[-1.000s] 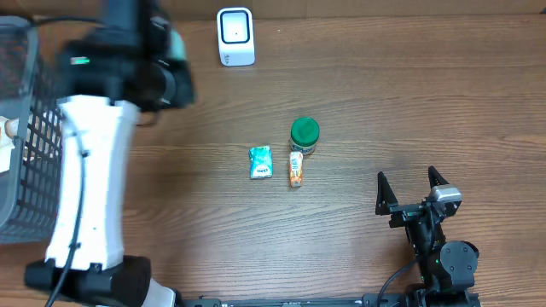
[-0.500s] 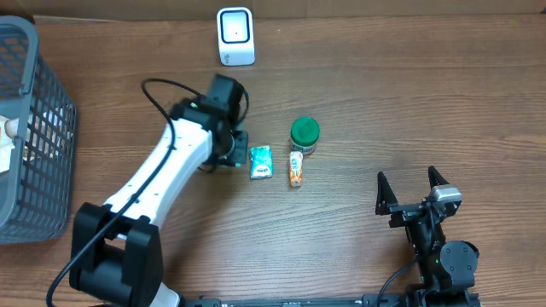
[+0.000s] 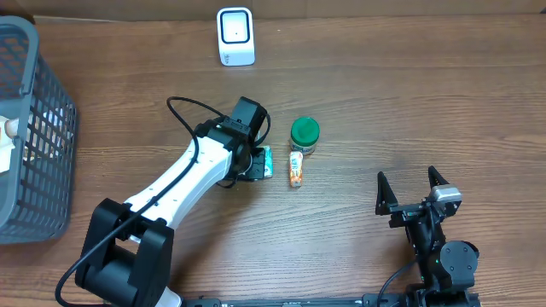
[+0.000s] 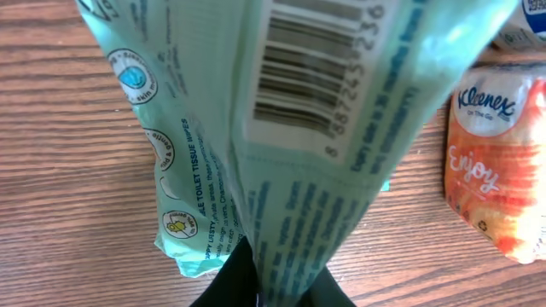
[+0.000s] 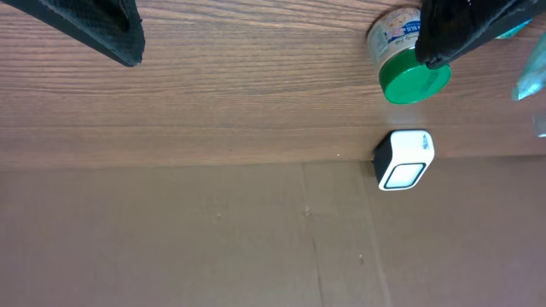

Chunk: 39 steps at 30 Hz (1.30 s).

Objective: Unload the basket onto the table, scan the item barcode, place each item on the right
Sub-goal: 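Place wipes packet beside first packet and return left gripper to basket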

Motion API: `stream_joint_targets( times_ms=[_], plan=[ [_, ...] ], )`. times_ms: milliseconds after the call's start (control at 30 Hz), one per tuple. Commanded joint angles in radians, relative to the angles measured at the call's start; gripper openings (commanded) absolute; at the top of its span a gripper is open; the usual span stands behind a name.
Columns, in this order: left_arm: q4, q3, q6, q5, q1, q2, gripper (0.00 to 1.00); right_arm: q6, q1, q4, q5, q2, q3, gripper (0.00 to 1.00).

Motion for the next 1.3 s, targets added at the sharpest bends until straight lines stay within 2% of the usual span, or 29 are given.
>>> stream_joint_targets(
  times_ms=[0,33,100,200,367,500,633,767,800,967,1100,1200,1267],
  plan=[
    [-0.006,-0.007,-0.019,0.002,-0.005,-0.002,0.13,0.004,0.006,0.004,0.002,-0.007,-0.011,1.0],
    [-0.008,-0.007,-0.04,0.002,-0.005,-0.002,0.19,0.004,0.006,0.004,0.002,-0.007,-0.011,1.0],
    [-0.001,-0.007,-0.069,0.002,-0.003,-0.002,0.4,0.004,0.006,0.004,0.002,-0.007,-0.011,1.0],
    [0.012,-0.007,-0.068,0.002,-0.003,-0.003,0.54,0.004,0.006,0.004,0.002,-0.007,-0.011,1.0],
    [0.032,0.028,-0.053,-0.006,-0.003,-0.004,0.51,0.004,0.006,0.004,0.002,-0.007,-0.011,1.0],
    [-0.051,0.167,-0.028,-0.047,0.0,-0.014,0.52,0.004,0.006,0.004,0.002,-0.007,-0.011,1.0],
    [-0.211,0.416,0.05,-0.103,0.016,-0.03,0.56,0.004,0.006,0.004,0.002,-0.007,-0.011,1.0],
    [-0.312,0.648,0.077,-0.111,0.063,-0.031,0.67,0.004,0.006,0.004,0.002,-0.007,-0.011,1.0],
    [-0.35,0.747,0.076,-0.111,0.097,-0.031,0.7,0.004,0.006,0.004,0.002,-0.007,-0.011,1.0],
    [-0.45,1.023,0.076,-0.098,0.248,-0.031,0.73,0.004,0.006,0.004,0.002,-0.007,-0.011,1.0],
    [-0.519,1.235,0.058,-0.074,0.48,-0.033,0.75,0.004,0.006,0.004,0.002,-0.007,-0.011,1.0],
    [-0.52,1.262,0.034,-0.075,0.613,-0.039,0.75,0.004,0.006,0.004,0.002,-0.007,-0.011,1.0],
    [-0.527,1.261,-0.023,-0.076,0.745,-0.038,0.71,0.004,0.006,0.004,0.002,-0.007,-0.011,1.0]
  ],
)
